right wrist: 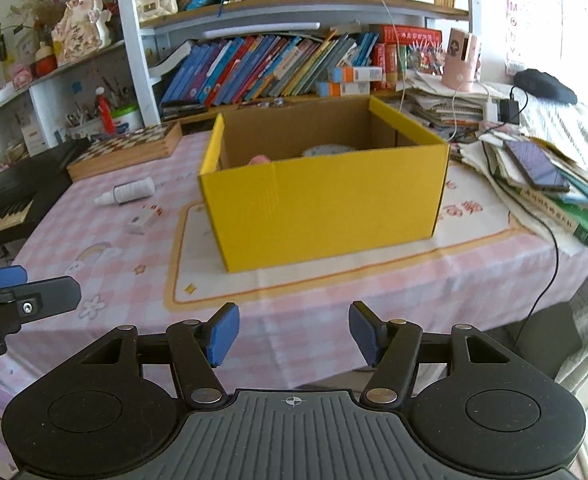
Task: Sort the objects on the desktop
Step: 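Lift both open tools out of the box and back away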
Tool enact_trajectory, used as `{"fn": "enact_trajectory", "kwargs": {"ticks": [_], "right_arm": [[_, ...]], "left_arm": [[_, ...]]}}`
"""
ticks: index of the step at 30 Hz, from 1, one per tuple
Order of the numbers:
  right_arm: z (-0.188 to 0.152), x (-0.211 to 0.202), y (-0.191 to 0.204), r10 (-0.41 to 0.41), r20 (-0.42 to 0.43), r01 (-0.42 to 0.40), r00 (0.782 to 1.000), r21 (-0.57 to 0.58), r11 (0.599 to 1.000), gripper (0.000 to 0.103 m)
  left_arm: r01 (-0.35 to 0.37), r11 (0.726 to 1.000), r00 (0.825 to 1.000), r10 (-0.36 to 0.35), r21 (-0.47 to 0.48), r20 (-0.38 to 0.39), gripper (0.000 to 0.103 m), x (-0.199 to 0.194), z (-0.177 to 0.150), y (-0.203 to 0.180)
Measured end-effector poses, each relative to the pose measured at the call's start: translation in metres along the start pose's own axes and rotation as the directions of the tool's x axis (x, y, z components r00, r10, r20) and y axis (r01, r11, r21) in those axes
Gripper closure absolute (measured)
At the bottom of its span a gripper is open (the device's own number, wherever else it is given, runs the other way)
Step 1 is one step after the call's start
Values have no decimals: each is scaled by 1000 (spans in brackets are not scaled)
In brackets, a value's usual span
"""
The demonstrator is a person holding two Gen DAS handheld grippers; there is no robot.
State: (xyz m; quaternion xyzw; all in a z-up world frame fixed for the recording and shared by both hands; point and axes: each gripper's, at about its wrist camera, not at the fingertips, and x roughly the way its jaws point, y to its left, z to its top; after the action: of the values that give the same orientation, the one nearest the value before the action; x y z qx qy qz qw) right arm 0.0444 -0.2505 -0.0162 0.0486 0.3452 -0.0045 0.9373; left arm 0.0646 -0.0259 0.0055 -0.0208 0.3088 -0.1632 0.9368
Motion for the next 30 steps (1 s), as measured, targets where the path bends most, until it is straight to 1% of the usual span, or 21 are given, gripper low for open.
{"fn": "enact_trajectory", "kwargs": {"ticks": [6, 12, 20, 30], "right_arm": [[-10, -3, 19, 13, -21, -13, 1000, -7, 1000, 41], [-16, -3, 41, 39, -33, -40, 999, -40, 998, 41], [-18, -2, 70, 68, -38, -72, 997, -97, 993, 38], [-15, 0, 98, 99, -29, -102, 995, -134, 986, 38]], "left_arm": [[2, 1000, 1000, -3, -2, -18, 0, -10, -11, 12], [-14, 1000, 1000, 14, -21, -20, 0, -21, -18, 29], [-49, 997, 999, 48, -63, -9, 0, -33, -24, 54], [-85, 992, 996, 87, -90, 15, 0, -48, -28, 77]]}}
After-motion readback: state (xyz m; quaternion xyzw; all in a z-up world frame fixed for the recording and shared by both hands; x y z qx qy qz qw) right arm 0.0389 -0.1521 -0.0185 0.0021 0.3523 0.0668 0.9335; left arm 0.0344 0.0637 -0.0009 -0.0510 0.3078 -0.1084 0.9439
